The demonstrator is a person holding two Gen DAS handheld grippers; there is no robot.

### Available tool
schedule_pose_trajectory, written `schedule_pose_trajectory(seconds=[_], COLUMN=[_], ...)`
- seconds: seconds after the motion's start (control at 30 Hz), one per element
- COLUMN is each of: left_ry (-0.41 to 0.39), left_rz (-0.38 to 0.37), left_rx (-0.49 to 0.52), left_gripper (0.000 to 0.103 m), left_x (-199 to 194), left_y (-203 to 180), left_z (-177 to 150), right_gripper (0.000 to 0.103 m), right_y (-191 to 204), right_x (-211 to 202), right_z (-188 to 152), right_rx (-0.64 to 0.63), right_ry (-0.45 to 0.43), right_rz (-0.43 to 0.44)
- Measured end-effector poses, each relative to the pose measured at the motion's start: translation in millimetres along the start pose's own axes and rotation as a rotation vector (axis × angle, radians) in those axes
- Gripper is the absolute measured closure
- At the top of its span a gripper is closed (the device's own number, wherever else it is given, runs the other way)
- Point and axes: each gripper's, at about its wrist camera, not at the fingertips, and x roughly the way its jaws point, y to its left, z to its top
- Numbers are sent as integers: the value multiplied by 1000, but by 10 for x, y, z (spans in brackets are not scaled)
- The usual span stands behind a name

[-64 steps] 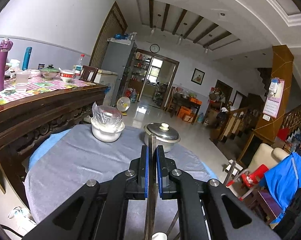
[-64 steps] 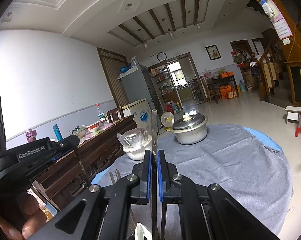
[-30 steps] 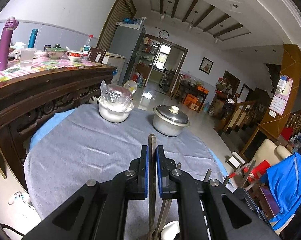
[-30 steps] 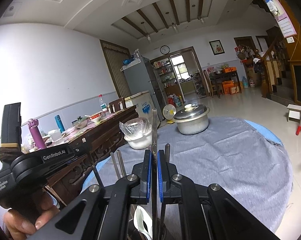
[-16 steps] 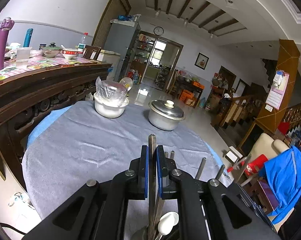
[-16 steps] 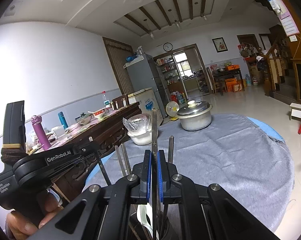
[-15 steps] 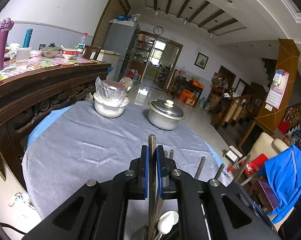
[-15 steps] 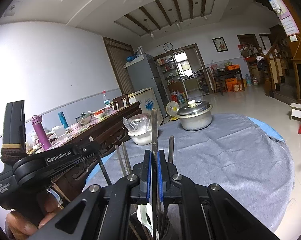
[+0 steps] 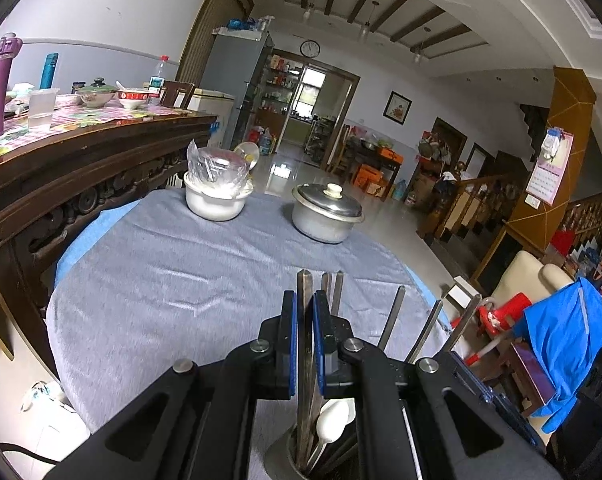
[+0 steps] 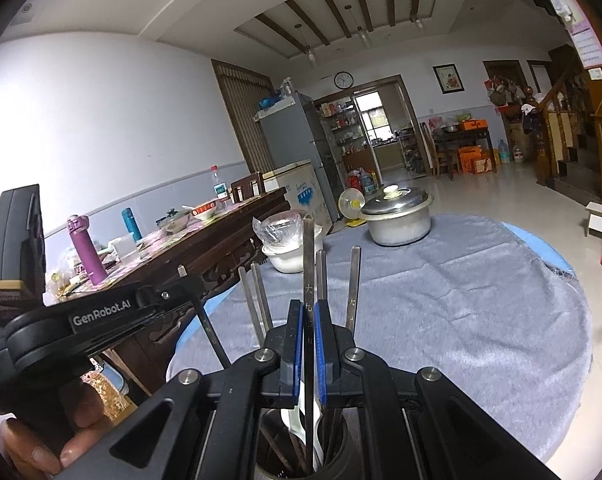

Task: Organize utensils
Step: 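Open both tools to release the chopsticks and pull them back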

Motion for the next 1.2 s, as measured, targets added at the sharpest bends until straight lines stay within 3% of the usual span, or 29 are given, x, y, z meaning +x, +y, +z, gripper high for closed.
schedule_pose_trajectory(seconds=[0.77,0.8,0.83,0.9,0.97,1.2], left_ry=[54,52,47,29,6,40], left_rz=[-3,0,10,24,41,77], left_rx=[23,29,37,48,65,97], left_gripper=[93,85,69,53,52,38], left_x=[51,33,9,-37,-91,-111], left_y=[7,0,-16,-36,-62,-106], left_z=[-8,-1,11,24,31,19], right_gripper=[95,95,91,79,68,68], right_y=[-3,-19,-37,-66,-95,-78], right_x=[33,16,0,-28,-78,-223], right_z=[-32,-19,-7,12,26,63], right_rx=[11,16,22,36,48,39], right_ry=[50,45,40,33,18,-6], right_rz=[1,-5,-12,-12,-18,-30])
